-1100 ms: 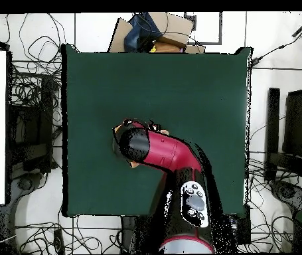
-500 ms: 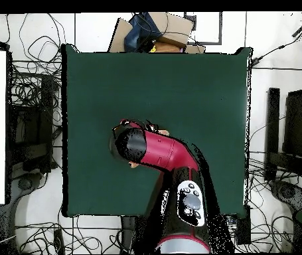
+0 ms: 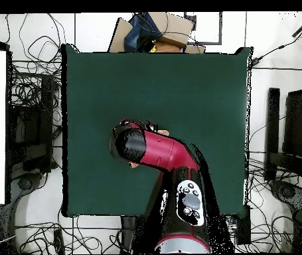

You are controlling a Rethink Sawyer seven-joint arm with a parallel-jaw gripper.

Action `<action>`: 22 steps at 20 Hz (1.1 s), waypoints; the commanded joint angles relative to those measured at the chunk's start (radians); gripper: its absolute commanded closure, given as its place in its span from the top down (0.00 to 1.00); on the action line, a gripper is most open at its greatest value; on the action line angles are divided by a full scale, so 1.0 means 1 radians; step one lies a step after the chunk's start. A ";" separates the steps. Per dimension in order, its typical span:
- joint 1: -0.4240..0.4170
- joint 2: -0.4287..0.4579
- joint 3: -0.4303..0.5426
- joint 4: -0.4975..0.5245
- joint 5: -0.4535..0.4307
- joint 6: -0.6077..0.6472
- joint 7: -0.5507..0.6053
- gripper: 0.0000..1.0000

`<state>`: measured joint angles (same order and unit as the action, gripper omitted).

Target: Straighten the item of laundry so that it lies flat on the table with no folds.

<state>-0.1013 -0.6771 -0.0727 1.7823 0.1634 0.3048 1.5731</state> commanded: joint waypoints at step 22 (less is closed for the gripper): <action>-0.006 0.021 0.049 0.033 -0.043 0.002 0.122 1.00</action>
<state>-0.1018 -0.6494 -0.0727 1.7823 0.1636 0.3046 1.5731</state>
